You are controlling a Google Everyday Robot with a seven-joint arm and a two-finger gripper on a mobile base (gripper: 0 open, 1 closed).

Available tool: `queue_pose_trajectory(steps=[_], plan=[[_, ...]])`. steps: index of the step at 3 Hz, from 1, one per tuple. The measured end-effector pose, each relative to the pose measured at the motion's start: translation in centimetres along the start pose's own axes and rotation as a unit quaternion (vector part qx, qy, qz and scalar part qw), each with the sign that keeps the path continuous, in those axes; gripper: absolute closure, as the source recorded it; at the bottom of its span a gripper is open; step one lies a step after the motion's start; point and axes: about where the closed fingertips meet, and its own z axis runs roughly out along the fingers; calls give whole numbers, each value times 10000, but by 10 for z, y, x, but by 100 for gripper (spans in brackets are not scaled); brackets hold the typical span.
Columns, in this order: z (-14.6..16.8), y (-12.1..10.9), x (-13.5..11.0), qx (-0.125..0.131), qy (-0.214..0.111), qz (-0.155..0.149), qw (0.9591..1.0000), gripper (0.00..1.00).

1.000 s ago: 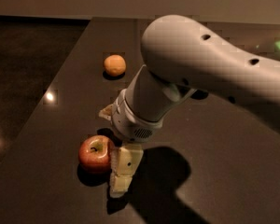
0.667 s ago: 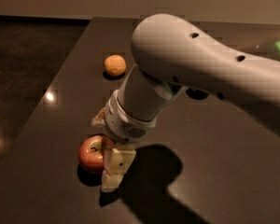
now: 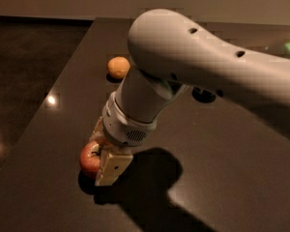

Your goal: Pick apple

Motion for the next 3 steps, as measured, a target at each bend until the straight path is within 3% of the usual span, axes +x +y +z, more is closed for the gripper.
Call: queue_pose_trajectory(steps=[1, 2, 3], plan=[[-21, -2, -8, 40, -58, 40, 10000, 87], [-85, 2, -39, 143, -241, -250, 9993, 100], [-85, 2, -39, 143, -241, -250, 9993, 100]])
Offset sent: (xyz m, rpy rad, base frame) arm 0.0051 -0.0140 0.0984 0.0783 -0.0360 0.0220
